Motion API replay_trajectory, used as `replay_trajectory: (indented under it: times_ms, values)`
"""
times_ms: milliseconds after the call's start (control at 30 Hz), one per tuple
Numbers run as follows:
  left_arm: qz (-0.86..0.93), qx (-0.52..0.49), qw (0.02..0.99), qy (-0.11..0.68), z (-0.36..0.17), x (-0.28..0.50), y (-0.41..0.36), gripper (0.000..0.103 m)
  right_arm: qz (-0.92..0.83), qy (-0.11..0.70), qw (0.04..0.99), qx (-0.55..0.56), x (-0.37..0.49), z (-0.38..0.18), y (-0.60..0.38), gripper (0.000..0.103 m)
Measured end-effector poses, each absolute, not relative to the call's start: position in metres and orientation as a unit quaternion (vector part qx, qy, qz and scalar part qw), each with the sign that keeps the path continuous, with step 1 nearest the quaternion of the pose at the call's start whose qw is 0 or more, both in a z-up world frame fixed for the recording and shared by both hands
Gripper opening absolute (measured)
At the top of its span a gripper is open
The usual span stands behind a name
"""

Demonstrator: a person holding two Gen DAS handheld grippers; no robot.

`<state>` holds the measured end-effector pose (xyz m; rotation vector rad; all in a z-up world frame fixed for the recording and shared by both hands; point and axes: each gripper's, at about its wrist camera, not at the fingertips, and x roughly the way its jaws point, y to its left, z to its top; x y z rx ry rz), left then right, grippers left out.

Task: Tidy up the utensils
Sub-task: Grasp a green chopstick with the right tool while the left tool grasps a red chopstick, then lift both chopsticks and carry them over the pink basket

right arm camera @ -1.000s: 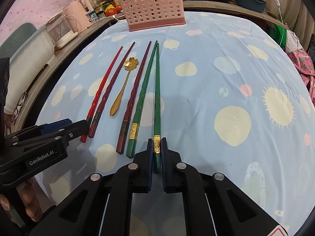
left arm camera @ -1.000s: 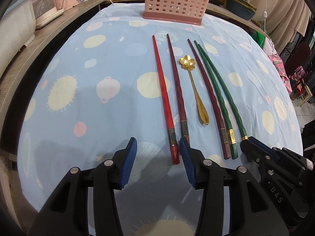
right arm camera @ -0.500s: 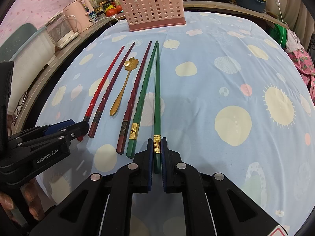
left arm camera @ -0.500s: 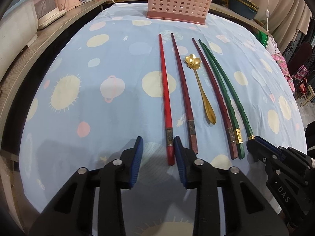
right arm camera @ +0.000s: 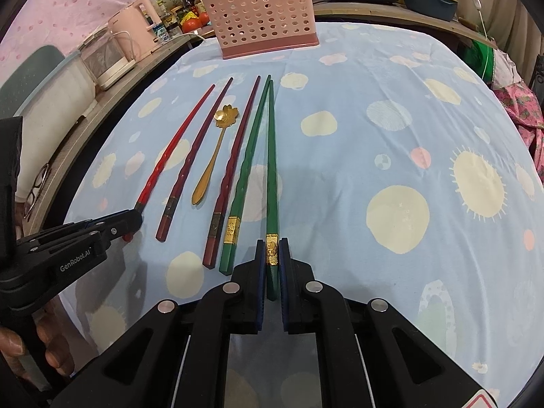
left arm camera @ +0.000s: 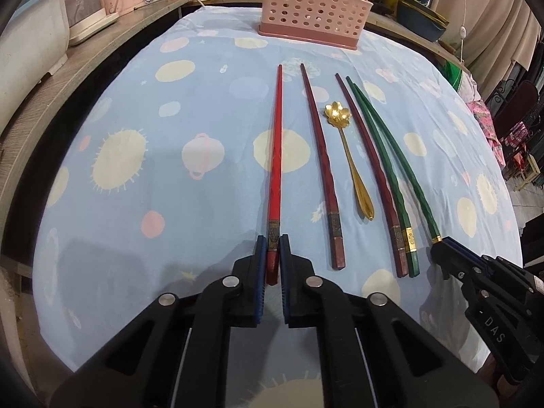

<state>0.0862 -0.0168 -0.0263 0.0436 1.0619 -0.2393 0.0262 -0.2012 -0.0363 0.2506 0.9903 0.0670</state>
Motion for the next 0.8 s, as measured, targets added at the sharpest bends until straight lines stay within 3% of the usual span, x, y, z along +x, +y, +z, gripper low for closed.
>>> replay_trajectory:
  times_ms: [800]
  values:
    - [-0.119,-0.022,0.9,0.418,0.072,0.102,-0.002,0.007,0.008,0.354,0.921,0.165,0.042,0.059,-0.251,0.007]
